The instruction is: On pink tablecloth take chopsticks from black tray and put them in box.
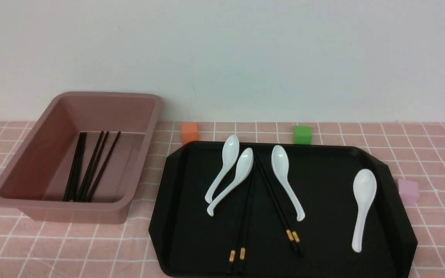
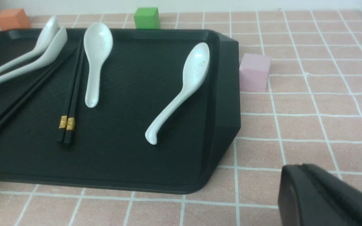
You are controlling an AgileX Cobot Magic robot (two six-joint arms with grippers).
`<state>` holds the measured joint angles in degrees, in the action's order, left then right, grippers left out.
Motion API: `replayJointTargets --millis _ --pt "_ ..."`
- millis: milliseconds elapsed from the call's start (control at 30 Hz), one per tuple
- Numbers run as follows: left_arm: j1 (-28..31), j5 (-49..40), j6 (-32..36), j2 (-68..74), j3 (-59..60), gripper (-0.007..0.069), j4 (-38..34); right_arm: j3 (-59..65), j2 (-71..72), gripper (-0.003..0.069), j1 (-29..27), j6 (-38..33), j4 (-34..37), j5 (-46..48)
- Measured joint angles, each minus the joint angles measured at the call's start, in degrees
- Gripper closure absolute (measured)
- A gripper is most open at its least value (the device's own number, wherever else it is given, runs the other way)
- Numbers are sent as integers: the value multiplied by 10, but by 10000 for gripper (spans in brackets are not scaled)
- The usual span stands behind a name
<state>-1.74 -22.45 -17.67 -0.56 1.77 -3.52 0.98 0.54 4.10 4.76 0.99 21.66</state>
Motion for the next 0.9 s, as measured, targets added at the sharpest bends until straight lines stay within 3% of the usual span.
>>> replayJointTargets --millis 900 --pt "0 0 0 0 0 386 0 -1 0 655 0 0 -1 4"
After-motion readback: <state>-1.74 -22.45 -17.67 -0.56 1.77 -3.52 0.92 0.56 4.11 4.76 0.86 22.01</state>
